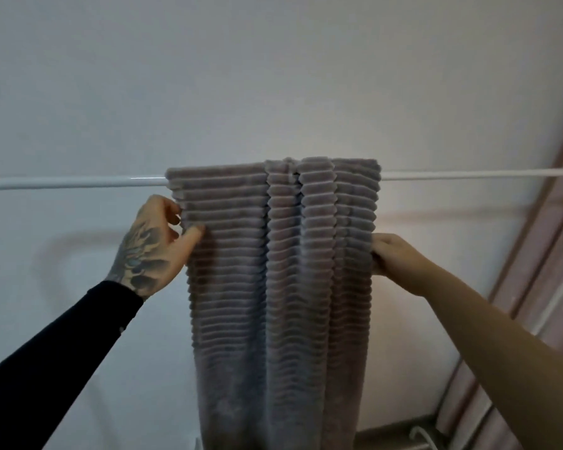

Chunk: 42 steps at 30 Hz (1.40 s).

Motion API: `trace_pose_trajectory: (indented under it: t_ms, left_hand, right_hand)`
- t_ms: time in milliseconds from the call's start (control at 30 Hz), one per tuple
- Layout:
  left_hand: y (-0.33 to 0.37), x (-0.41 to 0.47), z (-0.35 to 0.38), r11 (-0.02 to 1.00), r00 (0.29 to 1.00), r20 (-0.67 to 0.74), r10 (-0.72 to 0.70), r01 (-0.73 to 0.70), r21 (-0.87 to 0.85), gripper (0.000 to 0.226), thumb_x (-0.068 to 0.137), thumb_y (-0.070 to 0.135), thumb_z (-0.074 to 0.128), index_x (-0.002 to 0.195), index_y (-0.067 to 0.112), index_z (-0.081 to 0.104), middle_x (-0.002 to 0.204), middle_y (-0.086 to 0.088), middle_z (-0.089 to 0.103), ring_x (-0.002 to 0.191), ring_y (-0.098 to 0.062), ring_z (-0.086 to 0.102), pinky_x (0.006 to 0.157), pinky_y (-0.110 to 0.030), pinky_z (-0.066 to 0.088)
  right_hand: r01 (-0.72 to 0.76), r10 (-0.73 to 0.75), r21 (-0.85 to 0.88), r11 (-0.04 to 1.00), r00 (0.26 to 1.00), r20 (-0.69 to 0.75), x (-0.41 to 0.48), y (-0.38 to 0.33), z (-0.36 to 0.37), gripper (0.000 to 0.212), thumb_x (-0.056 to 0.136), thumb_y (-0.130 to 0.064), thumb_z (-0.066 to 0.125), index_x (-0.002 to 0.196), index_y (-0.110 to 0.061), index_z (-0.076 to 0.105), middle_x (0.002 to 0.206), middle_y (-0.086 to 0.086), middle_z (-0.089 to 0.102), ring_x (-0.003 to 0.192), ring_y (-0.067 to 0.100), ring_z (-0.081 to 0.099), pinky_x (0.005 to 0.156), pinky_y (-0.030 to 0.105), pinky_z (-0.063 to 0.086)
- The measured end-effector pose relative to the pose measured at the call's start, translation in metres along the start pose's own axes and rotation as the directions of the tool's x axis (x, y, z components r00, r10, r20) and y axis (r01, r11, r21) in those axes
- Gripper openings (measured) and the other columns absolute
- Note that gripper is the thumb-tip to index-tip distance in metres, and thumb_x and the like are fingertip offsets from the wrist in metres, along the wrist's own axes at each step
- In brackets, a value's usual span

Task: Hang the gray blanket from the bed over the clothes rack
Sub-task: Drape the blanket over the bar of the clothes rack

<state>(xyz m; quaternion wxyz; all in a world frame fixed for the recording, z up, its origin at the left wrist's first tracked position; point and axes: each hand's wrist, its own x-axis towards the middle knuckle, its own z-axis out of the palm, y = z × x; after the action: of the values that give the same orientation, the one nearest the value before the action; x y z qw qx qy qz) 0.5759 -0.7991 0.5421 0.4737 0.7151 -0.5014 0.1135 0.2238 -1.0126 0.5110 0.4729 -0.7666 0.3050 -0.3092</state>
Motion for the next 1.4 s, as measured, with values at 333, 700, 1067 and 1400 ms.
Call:
trace_pose_trajectory:
  t_ms: [333, 700, 1067, 1400]
  left_hand:
    - [0.024, -0.013, 0.016, 0.892, 0.892, 0.427, -0.145, 0.305, -0.335, 0.014, 0.096, 0.047, 0.067, 0.105, 0.050, 0.078, 0.109, 0.018, 0.080, 0.098, -0.002, 0.076, 0.086, -0.029, 0.055]
    - [0.075, -0.027, 0.032, 0.518, 0.827, 0.521, -0.212, 0.547, -0.657, 0.041, 0.099, 0.038, 0.069, 0.136, 0.019, 0.068, 0.136, -0.011, 0.071, 0.123, -0.029, 0.070, 0.101, -0.044, 0.058]
    - [0.132, -0.017, 0.042, 0.695, 0.772, 0.507, -0.382, 0.602, -0.393, 0.036, 0.089, 0.022, 0.079, 0.118, 0.001, 0.075, 0.121, -0.026, 0.073, 0.107, -0.043, 0.071, 0.103, -0.058, 0.052]
    - [0.159, 0.013, 0.027, 0.549, 0.684, 0.728, -0.040, 0.624, -0.556, 0.062, 0.084, 0.046, 0.082, 0.134, 0.011, 0.070, 0.138, -0.015, 0.069, 0.131, -0.035, 0.063, 0.112, -0.046, 0.050]
  right_hand:
    - [0.086, -0.053, -0.113, 0.990, 0.962, 0.270, 0.023, -0.005, -0.005, 0.047, 0.082, -0.067, 0.076, 0.101, -0.024, 0.082, 0.103, -0.003, 0.082, 0.101, 0.016, 0.077, 0.090, 0.034, 0.063]
    - [-0.243, 0.048, 0.618, 0.747, 0.948, 0.315, 0.036, -0.003, 0.005, 0.063, 0.101, -0.070, 0.045, 0.133, -0.021, 0.067, 0.123, 0.008, 0.078, 0.103, 0.029, 0.078, 0.074, 0.035, 0.064]
    - [0.011, -0.083, 0.225, 0.974, 0.946, 0.313, 0.027, -0.033, 0.034, 0.042, 0.079, -0.030, 0.081, 0.120, -0.025, 0.072, 0.113, -0.001, 0.080, 0.111, 0.019, 0.074, 0.095, 0.037, 0.061]
    - [-0.096, 0.059, 0.088, 0.991, 0.932, 0.357, 0.020, -0.092, 0.037, 0.022, 0.102, -0.038, 0.061, 0.112, -0.022, 0.070, 0.103, 0.005, 0.075, 0.096, 0.025, 0.067, 0.095, 0.046, 0.054]
